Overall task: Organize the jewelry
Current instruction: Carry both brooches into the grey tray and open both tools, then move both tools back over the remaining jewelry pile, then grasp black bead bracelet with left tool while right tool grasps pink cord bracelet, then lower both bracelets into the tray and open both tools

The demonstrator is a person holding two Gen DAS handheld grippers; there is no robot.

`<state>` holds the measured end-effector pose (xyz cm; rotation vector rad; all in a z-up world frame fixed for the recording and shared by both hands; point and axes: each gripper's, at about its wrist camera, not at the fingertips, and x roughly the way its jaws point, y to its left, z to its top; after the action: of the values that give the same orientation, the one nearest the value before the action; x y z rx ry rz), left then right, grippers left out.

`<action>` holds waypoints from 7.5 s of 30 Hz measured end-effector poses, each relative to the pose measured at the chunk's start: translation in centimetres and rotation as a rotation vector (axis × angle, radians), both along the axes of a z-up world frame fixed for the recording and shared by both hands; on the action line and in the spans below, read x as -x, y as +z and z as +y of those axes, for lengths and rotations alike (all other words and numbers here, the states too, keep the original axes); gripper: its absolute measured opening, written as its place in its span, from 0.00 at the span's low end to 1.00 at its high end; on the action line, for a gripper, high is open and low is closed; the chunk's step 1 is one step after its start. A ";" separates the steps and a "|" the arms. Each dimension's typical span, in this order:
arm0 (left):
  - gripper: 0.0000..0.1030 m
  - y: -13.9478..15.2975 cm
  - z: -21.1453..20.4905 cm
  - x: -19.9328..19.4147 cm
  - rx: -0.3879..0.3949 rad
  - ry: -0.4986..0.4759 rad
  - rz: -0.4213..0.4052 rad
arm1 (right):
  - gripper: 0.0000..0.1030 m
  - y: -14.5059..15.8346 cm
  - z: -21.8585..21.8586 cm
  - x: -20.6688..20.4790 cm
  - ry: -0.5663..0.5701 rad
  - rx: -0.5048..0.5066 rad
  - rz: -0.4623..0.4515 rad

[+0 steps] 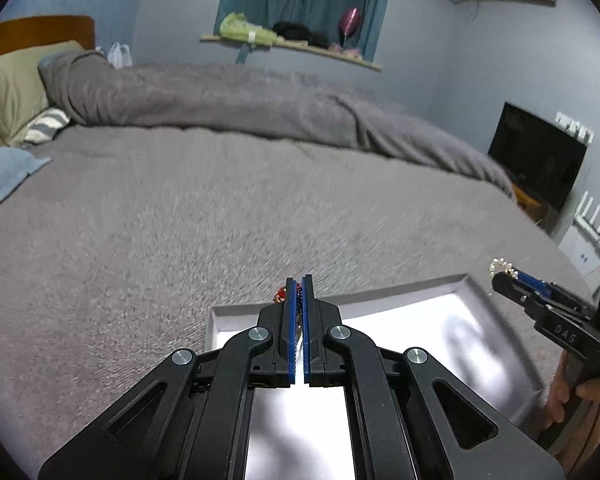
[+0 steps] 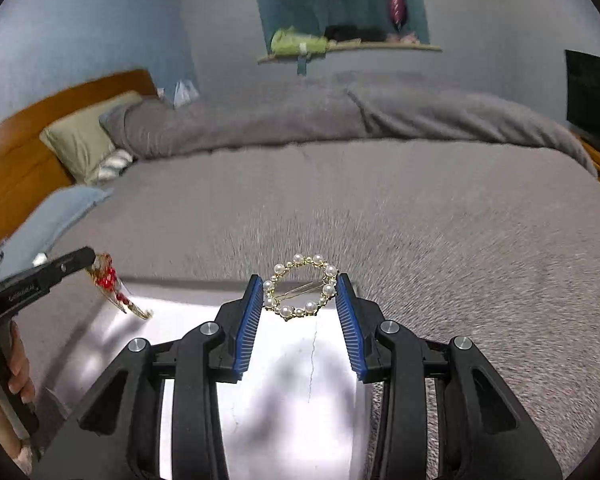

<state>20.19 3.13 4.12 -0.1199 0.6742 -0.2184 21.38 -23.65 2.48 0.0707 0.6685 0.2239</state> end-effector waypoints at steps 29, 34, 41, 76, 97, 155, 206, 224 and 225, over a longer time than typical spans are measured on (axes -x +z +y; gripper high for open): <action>0.32 -3.7 0.2 -2.3 -0.088 0.017 0.166 | 0.58 -2.5 0.7 -1.3 -0.004 0.017 0.144; 0.62 -2.5 0.5 -1.4 -0.079 0.053 0.103 | 0.86 -0.5 0.0 0.0 -0.011 -0.012 0.045; 0.89 0.0 1.5 0.8 -0.012 0.131 0.016 | 0.95 1.8 -1.6 1.9 -0.080 -0.045 -0.057; 0.93 -2.3 0.2 16.0 -0.141 0.128 -0.034 | 0.95 -0.4 -2.7 17.5 -0.067 0.000 -0.068; 0.90 -5.7 0.0 19.1 -0.131 0.015 0.068 | 0.94 -3.3 -0.9 20.8 -0.006 0.006 0.020; 0.15 -0.9 -2.5 21.8 -0.027 -0.162 -0.111 | 0.05 0.9 0.1 22.8 0.059 0.013 -0.214; 0.15 -2.8 2.3 7.0 0.065 0.077 0.073 | 0.05 -1.8 -1.1 9.1 -0.077 -0.001 -0.053; 0.15 -5.0 1.9 2.9 0.034 0.099 0.142 | 0.05 -3.7 -1.3 4.9 -0.117 -0.009 0.015; 0.15 -5.0 1.9 2.9 0.034 0.100 0.141 | 0.05 -4.0 -1.2 4.7 -0.108 -0.009 0.028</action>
<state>17.33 4.98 -0.87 -0.2021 0.8030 -0.1257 16.66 -24.87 -1.48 0.1188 0.6895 0.1220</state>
